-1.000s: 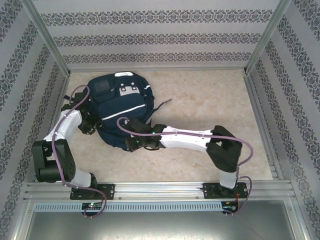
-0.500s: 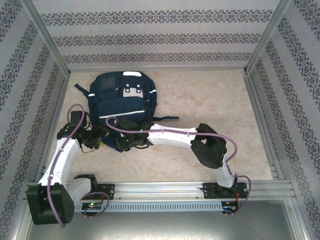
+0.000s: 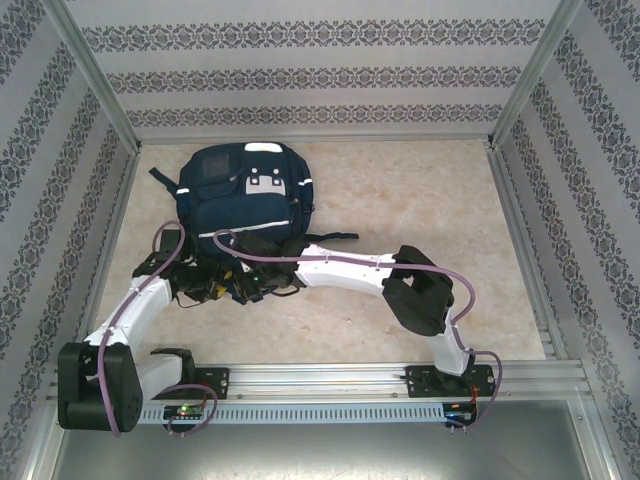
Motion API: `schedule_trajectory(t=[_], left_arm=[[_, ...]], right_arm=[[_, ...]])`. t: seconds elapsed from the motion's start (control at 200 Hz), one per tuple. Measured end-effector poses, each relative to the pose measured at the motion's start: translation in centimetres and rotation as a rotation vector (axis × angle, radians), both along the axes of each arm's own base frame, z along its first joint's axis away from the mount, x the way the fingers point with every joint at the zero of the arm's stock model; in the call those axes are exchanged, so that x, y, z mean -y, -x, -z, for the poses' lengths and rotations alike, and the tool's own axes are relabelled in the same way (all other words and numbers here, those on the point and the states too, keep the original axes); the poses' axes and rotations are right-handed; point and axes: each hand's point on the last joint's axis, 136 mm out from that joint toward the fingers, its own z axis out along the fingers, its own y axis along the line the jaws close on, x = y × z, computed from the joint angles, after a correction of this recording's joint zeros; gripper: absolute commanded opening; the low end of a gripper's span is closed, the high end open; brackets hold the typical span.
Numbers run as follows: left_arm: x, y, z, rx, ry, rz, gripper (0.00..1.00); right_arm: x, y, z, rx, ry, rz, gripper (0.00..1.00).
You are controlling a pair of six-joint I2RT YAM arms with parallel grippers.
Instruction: Pack books, pencil case, and school supplies into a backpack
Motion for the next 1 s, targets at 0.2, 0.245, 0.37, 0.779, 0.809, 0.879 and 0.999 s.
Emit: schedule_trajectory(t=[0.2, 0.245, 0.37, 0.779, 0.809, 0.879, 0.999], left_arm=[[0.1, -0.1, -0.2, 0.004, -0.024, 0.024, 0.00], [-0.1, -0.1, -0.4, 0.003, -0.039, 0.029, 0.00], [-0.7, -0.1, -1.4, 0.000, -0.086, 0.054, 0.00], [-4.5, -0.7, -3.9, 0.044, -0.051, 0.037, 0.00], [-4.6, -0.8, -4.0, 0.042, -0.035, 0.041, 0.00], [-4.8, -1.1, -4.0, 0.025, -0.008, 0.058, 0.13], [-5.4, -1.2, -4.0, 0.017, -0.013, 0.064, 0.46]], right_arm=[[0.6, -0.4, 0.4, -0.025, 0.002, 0.008, 0.00], [0.9, -0.4, 0.5, -0.023, 0.002, 0.011, 0.00], [2.4, -0.8, 0.2, 0.002, -0.007, 0.030, 0.00], [8.6, -6.0, -0.4, 0.061, -0.044, 0.095, 0.00], [8.4, -6.0, -0.6, 0.064, -0.056, 0.084, 0.00], [8.2, -6.1, -0.8, 0.068, -0.069, 0.064, 0.00], [8.7, -6.2, -0.8, 0.066, -0.035, 0.075, 0.00]])
